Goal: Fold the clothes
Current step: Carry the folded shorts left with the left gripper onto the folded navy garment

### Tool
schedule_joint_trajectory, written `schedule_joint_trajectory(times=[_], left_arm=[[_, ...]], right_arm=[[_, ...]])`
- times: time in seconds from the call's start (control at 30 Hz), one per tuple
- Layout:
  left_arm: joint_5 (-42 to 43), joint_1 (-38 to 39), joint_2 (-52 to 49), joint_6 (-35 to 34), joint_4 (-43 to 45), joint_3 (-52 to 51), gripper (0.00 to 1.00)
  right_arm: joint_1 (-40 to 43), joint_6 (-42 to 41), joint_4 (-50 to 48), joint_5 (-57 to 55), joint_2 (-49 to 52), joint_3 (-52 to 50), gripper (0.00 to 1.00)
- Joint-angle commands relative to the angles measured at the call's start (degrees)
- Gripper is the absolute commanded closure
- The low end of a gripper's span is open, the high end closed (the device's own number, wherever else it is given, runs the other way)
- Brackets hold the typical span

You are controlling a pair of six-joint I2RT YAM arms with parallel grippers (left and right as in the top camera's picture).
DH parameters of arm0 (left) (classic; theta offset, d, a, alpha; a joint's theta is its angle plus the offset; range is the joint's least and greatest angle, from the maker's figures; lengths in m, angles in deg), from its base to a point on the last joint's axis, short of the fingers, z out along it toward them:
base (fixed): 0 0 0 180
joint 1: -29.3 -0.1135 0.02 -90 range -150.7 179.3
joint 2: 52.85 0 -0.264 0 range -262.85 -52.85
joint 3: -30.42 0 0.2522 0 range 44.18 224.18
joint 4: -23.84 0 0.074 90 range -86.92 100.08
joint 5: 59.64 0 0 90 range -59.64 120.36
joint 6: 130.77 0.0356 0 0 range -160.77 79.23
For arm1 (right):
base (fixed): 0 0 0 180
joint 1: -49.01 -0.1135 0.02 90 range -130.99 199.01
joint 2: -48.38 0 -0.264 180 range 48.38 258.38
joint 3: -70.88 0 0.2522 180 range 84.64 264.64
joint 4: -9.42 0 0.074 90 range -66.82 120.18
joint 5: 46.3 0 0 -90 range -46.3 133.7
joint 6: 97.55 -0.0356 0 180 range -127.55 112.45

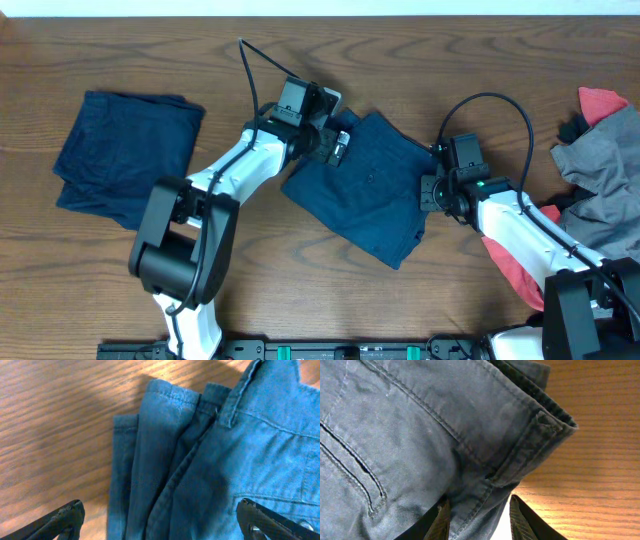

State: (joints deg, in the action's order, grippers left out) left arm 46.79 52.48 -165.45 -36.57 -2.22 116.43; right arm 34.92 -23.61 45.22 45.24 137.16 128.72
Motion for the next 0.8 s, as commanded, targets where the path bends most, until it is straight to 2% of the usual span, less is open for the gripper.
schedule_joint_trajectory(times=[0.0, 0.2, 0.27, 0.4, 0.47, 0.57, 0.6, 0.77], left_arm=[[3.8, -0.1, -3.5, 1.5, 1.0, 0.2, 0.02], [10.3, 0.4, -7.5, 0.7, 1.0, 0.2, 0.01], [11.5, 0.9, -7.6, 0.7, 0.6, 0.2, 0.05], [12.0, 1.7, -7.2, 0.7, 0.7, 0.2, 0.53], [14.3, 1.7, -6.7, 0.7, 0.7, 0.2, 0.7], [17.3, 1.5, -5.0, 0.7, 0.8, 0.2, 0.81], [17.3, 1.2, -3.8, 0.6, 0.8, 0.2, 0.91], [15.6, -1.8, 3.6, -1.4, -0.2, 0.2, 0.94]], right_arm=[[-0.7, 0.2, 0.0, 0.4, 0.4, 0.2, 0.63], [-0.9, 0.2, 0.0, 0.4, 0.4, 0.2, 0.64], [-0.9, 0.2, 0.0, 0.4, 0.4, 0.2, 0.63], [-0.9, 0.2, 0.0, 0.4, 0.4, 0.2, 0.63], [-0.9, 0.2, 0.0, 0.4, 0.4, 0.2, 0.63], [-0.9, 0.2, 0.1, 0.4, 0.4, 0.2, 0.63], [-0.9, 0.2, 0.3, 0.0, 0.4, 0.2, 0.65], [-0.2, -0.2, 2.4, -3.3, 0.3, 0.2, 0.73]])
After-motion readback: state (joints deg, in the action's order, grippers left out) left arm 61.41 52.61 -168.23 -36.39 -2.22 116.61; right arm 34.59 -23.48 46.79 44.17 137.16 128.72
